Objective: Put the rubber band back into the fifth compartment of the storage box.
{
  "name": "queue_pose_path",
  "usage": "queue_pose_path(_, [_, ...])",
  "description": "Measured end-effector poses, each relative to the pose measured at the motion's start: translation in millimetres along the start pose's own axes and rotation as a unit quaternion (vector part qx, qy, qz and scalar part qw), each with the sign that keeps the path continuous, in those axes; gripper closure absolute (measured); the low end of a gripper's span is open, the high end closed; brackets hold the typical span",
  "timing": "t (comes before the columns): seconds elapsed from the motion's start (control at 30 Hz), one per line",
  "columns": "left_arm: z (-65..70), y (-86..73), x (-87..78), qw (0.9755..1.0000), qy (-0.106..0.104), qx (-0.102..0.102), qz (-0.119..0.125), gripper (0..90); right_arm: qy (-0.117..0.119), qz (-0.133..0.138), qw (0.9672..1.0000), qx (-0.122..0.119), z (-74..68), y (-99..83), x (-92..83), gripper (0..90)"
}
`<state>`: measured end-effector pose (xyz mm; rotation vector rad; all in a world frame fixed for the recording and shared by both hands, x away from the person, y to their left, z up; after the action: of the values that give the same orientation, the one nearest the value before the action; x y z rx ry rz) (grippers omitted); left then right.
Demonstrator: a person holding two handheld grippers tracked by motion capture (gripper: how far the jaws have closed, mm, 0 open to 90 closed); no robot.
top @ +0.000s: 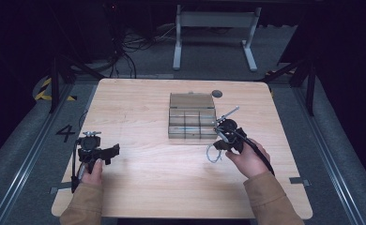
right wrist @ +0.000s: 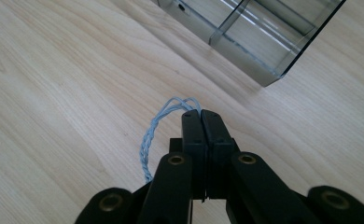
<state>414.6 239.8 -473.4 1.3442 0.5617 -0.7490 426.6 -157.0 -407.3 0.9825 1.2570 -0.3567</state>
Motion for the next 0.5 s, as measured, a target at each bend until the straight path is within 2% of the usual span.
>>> queue_pose_path(0.2, [1.0, -0.5, 0.5, 1.0, 0.0, 0.002, -0.002, 15.8, -0.006, 0.002, 0.9998, -0.019, 1.8, 17.5, -9.7, 89.2])
queue_pose_path(0.37, [0.1, -0.4, 0.0, 1.0, -0.001, 0.001, -0.001, 15.8, -0.008, 0.004, 0.9998, -0.018, 3.9, 27.8, -12.9, 89.2])
queue_pose_path(0.5, [-0.6, -0.1, 0.1, 1.0, -0.001, -0.002, 0.0, 15.8, -0.013, 0.003, 0.9994, -0.031, 4.5, 38.0, -15.3, 89.2])
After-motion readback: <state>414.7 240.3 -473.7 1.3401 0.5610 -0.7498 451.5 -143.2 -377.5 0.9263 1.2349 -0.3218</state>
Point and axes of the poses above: each handheld gripper's, and its own axes: x roughly forward along the jaws, y roughly out of its top, z roughly to its right, the point moved 5 cm from there along x, roughly forward along the jaws, and after that the axes turned 1 degree about z, right-handed, at the moved point
